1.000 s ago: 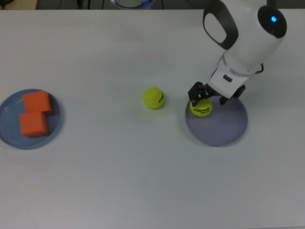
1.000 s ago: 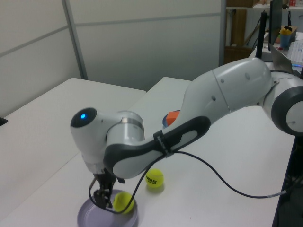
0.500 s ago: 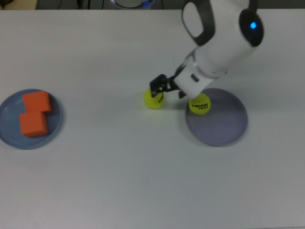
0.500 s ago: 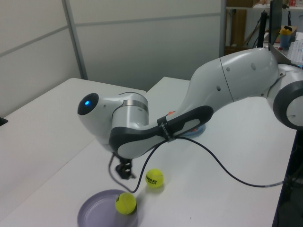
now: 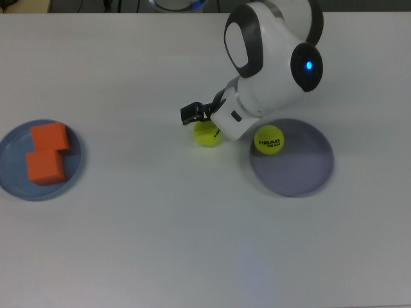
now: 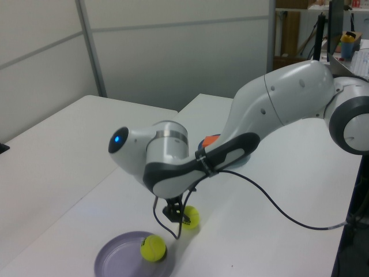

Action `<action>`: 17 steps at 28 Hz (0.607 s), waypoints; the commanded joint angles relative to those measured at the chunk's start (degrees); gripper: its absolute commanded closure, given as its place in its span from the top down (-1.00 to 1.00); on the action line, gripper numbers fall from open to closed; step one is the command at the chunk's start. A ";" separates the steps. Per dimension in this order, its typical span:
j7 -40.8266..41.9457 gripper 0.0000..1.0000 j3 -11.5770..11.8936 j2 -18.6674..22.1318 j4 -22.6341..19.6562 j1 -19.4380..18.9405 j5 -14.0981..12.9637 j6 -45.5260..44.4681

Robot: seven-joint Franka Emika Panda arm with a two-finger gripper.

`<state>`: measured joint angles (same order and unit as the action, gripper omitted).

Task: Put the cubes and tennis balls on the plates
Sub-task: 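Move the gripper to the second tennis ball and grasp it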

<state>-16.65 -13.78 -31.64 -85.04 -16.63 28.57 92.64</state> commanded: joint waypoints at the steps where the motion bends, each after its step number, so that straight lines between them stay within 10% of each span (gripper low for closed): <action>1: 0.74 1.00 0.16 -0.08 -2.41 -0.25 1.13 -0.44; 8: 0.57 0.93 0.16 -2.19 -1.89 0.10 2.45 0.52; 10: 0.65 0.43 0.16 -2.20 -1.62 0.10 2.63 1.22; 11: 0.57 -0.19 0.16 -2.20 -1.62 0.10 2.63 2.53; 17: 0.48 -1.00 0.16 -2.20 -0.57 0.10 2.54 5.71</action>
<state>-16.65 -13.77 -34.25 -86.29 -16.53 30.36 95.92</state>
